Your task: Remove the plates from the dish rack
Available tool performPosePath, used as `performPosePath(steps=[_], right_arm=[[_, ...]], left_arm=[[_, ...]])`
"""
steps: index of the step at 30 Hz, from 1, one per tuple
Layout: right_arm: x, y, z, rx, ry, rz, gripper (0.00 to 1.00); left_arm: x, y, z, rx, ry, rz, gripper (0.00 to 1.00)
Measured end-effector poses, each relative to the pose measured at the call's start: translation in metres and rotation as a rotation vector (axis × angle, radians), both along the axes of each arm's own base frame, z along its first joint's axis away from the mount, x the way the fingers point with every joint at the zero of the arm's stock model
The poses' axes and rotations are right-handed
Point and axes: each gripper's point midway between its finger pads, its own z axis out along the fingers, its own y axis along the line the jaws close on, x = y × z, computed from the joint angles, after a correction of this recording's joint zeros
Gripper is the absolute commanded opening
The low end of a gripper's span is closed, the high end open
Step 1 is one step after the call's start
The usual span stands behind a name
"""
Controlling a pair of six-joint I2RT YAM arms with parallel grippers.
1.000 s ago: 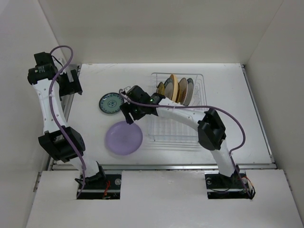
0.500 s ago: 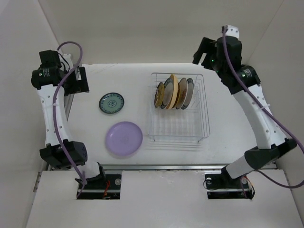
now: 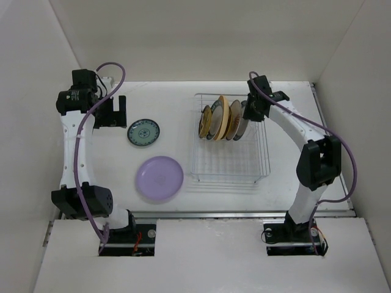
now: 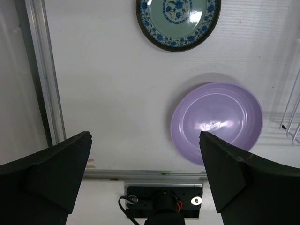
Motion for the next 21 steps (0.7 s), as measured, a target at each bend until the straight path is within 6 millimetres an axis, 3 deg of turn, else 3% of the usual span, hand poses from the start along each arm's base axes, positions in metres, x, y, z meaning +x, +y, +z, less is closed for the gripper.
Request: performPosePath(steps=[2,3,8,11,13,16,18,21], right_arm=[[0.002,0.005,0.001,0.002,-0.009,0.022,0.03],[0.0,0.001,-0.001,-0.028,-0.001,0.031,0.0],[0.0,-0.002,0.005,-0.069,0.004,0.046,0.0],[0.001,-0.008,0.025,-0.09,-0.021,0.024,0.0],[0.002,-0.016,0.056,-0.1,-0.081,-0.01,0.0],[0.0,-0.036,0.123,-0.124,-0.226,-0.089,0.0],[-0.008,-0.054,0.179,-0.142,-0.354,-0.165,0.0],[-0.027,-0.073,0.239,-0.135,-0.497,-0.235,0.0]], left_arm=[[-0.002,0.001,-0.002,0.009,0.01,0.002,1.0],[-0.003,0.002,-0.002,0.011,0.011,0.002,1.0],[-0.004,0.003,0.0,0.021,0.005,-0.001,1.0],[-0.005,0.003,0.002,0.023,-0.003,-0.003,1.0],[-0.006,0.003,0.001,0.024,0.0,-0.005,1.0],[-0.007,0.003,-0.004,0.023,0.014,-0.004,1.0],[-0.007,0.003,-0.006,0.023,0.02,-0.004,1.0],[-0.006,0.003,-0.006,0.022,0.017,-0.004,1.0]])
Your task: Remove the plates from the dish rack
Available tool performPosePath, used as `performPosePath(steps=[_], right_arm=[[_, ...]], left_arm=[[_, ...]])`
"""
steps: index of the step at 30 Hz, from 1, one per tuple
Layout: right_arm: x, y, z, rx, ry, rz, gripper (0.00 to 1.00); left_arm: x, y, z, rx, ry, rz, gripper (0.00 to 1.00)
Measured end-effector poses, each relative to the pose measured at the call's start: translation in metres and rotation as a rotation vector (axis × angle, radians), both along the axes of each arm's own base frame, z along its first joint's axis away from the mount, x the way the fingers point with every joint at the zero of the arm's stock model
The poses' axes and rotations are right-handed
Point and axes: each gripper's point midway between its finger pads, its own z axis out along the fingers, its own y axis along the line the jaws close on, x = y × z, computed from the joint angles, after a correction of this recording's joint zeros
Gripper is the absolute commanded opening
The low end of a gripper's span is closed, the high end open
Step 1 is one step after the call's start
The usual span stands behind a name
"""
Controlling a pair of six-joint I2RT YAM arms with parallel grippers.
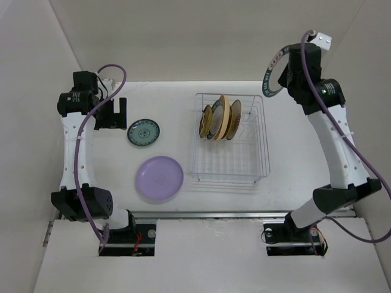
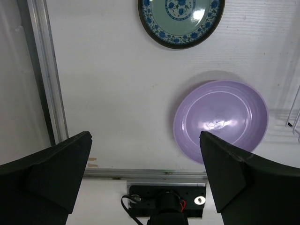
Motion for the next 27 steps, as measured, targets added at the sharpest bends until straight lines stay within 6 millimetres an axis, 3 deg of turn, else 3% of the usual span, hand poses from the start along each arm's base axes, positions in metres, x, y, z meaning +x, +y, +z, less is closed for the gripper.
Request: performPosePath(steps=[2,4,6,9,11,13,15,18,21,27], right_arm=[[-0.009,0.002,0.026,0.023,-0.067,0.022,0.0],[-0.007,0.028,0.037,0.062,-0.103,0.127,0.0],[0.005,0.078,0.036,0.121,-0.11,0.302,0.0],[0.036,0.174,0.035,0.206,-0.128,0.576,0.0],[0.067,0.24,0.019,0.255,-0.135,0.732,0.0],[0.087,0.289,-0.006,0.303,-0.133,0.843,0.0],[0.1,0.328,-0.045,0.369,-0.1,0.913,0.0],[0.116,0.357,-0.107,0.45,-0.026,0.902,0.0],[0.132,0.371,-0.148,0.529,0.011,0.867,0.0],[0.138,0.389,-0.189,0.656,0.066,0.893,0.0]], left_arm=[[0.002,0.0,0.001,0.001,-0.007,0.0,1.0],[0.003,0.0,0.001,0.0,-0.013,0.003,1.0],[0.004,0.001,0.002,0.001,-0.018,0.011,1.0],[0.005,0.005,0.0,0.019,-0.017,0.03,1.0],[0.005,0.009,-0.005,0.041,-0.005,0.043,1.0],[0.002,0.014,-0.015,0.064,0.023,0.057,1.0],[0.0,0.019,-0.027,0.088,0.063,0.072,1.0],[0.007,0.027,-0.042,0.119,0.103,0.09,1.0],[0.017,0.03,-0.062,0.124,0.136,0.1,1.0],[0.047,0.015,-0.098,0.024,0.179,0.082,1.0]])
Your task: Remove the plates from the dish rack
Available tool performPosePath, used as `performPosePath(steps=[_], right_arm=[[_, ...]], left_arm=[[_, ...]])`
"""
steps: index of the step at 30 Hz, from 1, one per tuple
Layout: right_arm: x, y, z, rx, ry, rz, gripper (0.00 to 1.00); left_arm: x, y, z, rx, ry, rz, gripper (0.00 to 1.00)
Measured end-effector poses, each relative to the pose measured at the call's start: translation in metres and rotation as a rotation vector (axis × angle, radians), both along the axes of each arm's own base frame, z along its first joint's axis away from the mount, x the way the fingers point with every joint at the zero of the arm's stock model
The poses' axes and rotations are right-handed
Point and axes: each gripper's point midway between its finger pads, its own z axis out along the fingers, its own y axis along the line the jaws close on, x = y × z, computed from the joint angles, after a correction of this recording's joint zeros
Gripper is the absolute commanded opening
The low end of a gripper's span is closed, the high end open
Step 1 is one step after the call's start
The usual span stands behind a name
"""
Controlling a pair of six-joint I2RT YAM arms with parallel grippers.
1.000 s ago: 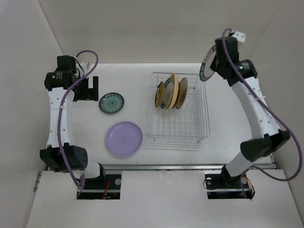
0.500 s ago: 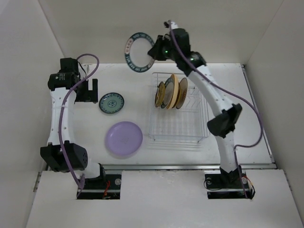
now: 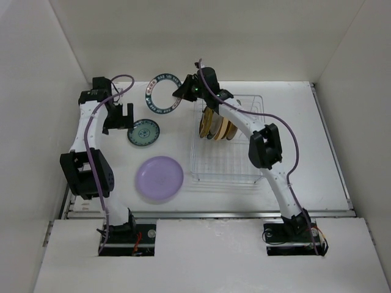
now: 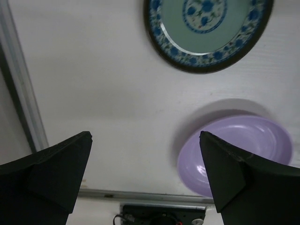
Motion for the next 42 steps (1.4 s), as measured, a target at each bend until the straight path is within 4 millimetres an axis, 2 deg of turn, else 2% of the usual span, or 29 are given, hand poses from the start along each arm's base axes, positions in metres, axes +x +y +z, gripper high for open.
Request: performPosePath(steps=[2,5,7,8,10,12,14,16,19,24,26,28,29,31,32,33,35,38,39,40,41,42], right_arm=[[-0.007,0.005,-0.007,0.021,0.015,0.036,0.0],[-0.023,0.009,-0.024,0.035,0.061,0.107,0.0],[-0.032,0.013,-0.03,0.047,0.079,0.155,0.0],[-0.038,0.015,-0.032,0.056,0.088,0.186,0.0],[-0.048,0.019,-0.031,0.079,0.094,0.248,0.0],[-0.059,0.02,-0.027,0.099,0.097,0.296,0.0],[-0.069,0.02,-0.019,0.113,0.095,0.331,0.0],[-0.072,0.017,-0.019,0.103,0.095,0.326,0.0],[-0.076,0.016,-0.019,0.114,0.106,0.356,0.0],[-0.083,0.02,-0.007,0.149,0.074,0.416,0.0],[-0.086,0.022,-0.006,0.155,0.074,0.432,0.0],[-0.088,0.022,-0.005,0.157,0.075,0.443,0.0],[-0.089,0.022,-0.005,0.157,0.076,0.447,0.0],[-0.091,0.023,-0.006,0.156,0.081,0.452,0.0],[-0.091,0.022,-0.007,0.153,0.089,0.453,0.0],[-0.09,0.018,-0.007,0.159,0.098,0.455,0.0],[-0.091,0.013,-0.004,0.179,0.124,0.475,0.01],[-0.094,0.012,0.004,0.192,0.121,0.493,0.44],[-0.095,0.014,0.005,0.186,0.109,0.49,0.68],[-0.096,0.016,0.006,0.185,0.111,0.487,0.82],[-0.098,0.018,0.007,0.18,0.099,0.49,0.87],[-0.1,0.02,0.01,0.177,0.093,0.49,1.0]], left_arm=[[0.013,-0.011,-0.002,-0.062,-0.037,-0.02,1.0],[0.038,-0.028,0.008,-0.166,-0.131,-0.051,0.96],[0.061,-0.038,0.019,-0.235,-0.197,-0.069,0.91],[0.075,-0.041,0.022,-0.27,-0.223,-0.07,0.84],[0.102,-0.045,0.025,-0.344,-0.254,-0.066,0.81],[0.128,-0.042,0.018,-0.407,-0.268,-0.046,0.8],[0.14,-0.039,0.001,-0.467,-0.251,-0.023,0.78],[0.138,-0.045,-0.009,-0.561,-0.217,-0.015,0.78],[0.136,-0.053,-0.006,-0.625,-0.213,-0.035,0.78],[0.128,-0.089,0.002,-0.738,-0.202,-0.156,0.78],[0.123,-0.101,0.002,-0.773,-0.191,-0.188,0.72],[0.118,-0.111,0.002,-0.802,-0.178,-0.214,0.6],[0.116,-0.114,0.002,-0.813,-0.174,-0.224,0.45],[0.111,-0.119,0.007,-0.854,-0.163,-0.246,0.22],[0.107,-0.123,0.01,-0.882,-0.16,-0.269,0.06],[0.103,-0.125,0.018,-0.937,-0.158,-0.286,0.0],[0.095,-0.13,0.032,-1.027,-0.158,-0.318,0.0],[0.091,-0.132,0.039,-1.045,-0.159,-0.326,0.0],[0.092,-0.129,0.038,-1.036,-0.152,-0.301,0.0],[0.092,-0.127,0.039,-1.035,-0.153,-0.287,0.0],[0.093,-0.125,0.039,-1.033,-0.152,-0.26,0.0],[0.095,-0.12,0.037,-1.03,-0.149,-0.225,0.0]])
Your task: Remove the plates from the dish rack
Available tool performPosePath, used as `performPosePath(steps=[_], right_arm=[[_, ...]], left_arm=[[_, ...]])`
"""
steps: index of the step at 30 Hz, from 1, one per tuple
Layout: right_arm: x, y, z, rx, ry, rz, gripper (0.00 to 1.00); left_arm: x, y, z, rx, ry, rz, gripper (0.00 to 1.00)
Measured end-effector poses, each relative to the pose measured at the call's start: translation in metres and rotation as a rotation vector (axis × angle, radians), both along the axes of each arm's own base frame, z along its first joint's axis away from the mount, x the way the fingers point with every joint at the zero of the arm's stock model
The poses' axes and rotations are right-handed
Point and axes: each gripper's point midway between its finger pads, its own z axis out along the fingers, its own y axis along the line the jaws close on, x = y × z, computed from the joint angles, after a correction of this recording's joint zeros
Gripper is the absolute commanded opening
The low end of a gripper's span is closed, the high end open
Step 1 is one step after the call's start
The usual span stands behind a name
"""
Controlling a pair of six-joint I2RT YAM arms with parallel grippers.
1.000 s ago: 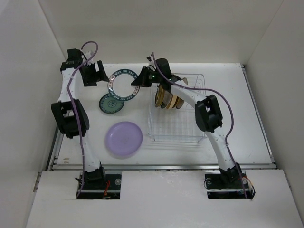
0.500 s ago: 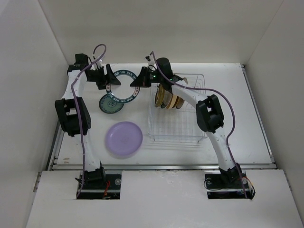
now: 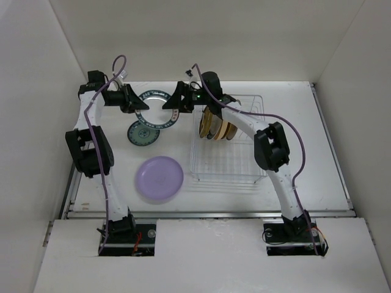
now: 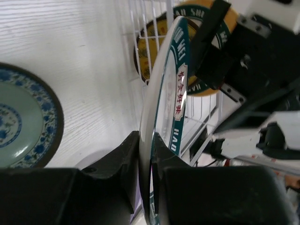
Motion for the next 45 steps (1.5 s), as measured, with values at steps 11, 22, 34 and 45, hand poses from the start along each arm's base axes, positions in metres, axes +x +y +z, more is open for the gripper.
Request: performPosePath(steps=[11,22,34,45], right_arm=[[0.022,-0.06,0.098,-0.205,-0.222,-0.462,1.0],[-0.036,-0.153,0.227,-0.22,-0.451,-0.657,1.0],[-0.069,-0.196,0.183,-0.424,-0.339,-0.698,1.0],[-0.075,-0.277,0.128,-0.698,-0.156,-0.965,0.58]], left_arm=[[0.056,0.098,-0.009,0.073,0.051,0.43,0.0],[0.138,0.199,-0.112,0.116,0.13,0.8,0.0],[0.153,0.208,-0.13,0.159,0.154,0.86,0.4],[0.12,0.201,-0.149,0.239,0.241,0.806,0.83]])
